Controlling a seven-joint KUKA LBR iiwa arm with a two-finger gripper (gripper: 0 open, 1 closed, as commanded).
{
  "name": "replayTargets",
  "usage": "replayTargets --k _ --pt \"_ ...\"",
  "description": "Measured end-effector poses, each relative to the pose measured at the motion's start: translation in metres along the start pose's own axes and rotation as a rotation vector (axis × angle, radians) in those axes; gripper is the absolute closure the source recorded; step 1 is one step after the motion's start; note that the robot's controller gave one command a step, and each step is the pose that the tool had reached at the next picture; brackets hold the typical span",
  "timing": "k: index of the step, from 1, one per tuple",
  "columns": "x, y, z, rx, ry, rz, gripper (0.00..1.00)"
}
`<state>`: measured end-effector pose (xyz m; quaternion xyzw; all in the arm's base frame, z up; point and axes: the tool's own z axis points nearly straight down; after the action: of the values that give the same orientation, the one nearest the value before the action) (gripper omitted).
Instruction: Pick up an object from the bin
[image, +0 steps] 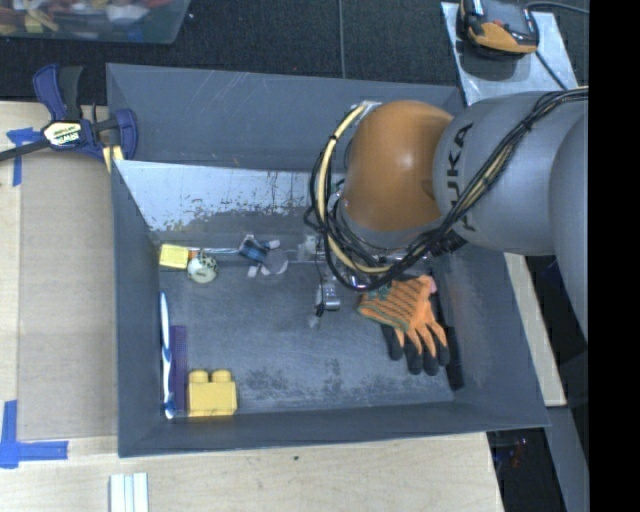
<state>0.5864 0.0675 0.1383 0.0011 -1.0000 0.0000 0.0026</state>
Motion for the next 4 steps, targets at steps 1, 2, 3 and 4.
replayTargets --k 1,2,3,4 --pt "-0.002 0.0 -0.005 0.0 -0.008 0.002 0.0" --pt "-0.035 0.06 0.048 -0.001 -0.015 -0.132 0.0" --pt "-0.04 0.08 0.042 -0.001 -0.013 0.089 0.0" --pt "-0.041 0.112 0.038 -0.002 -0.016 0.057 0.0"
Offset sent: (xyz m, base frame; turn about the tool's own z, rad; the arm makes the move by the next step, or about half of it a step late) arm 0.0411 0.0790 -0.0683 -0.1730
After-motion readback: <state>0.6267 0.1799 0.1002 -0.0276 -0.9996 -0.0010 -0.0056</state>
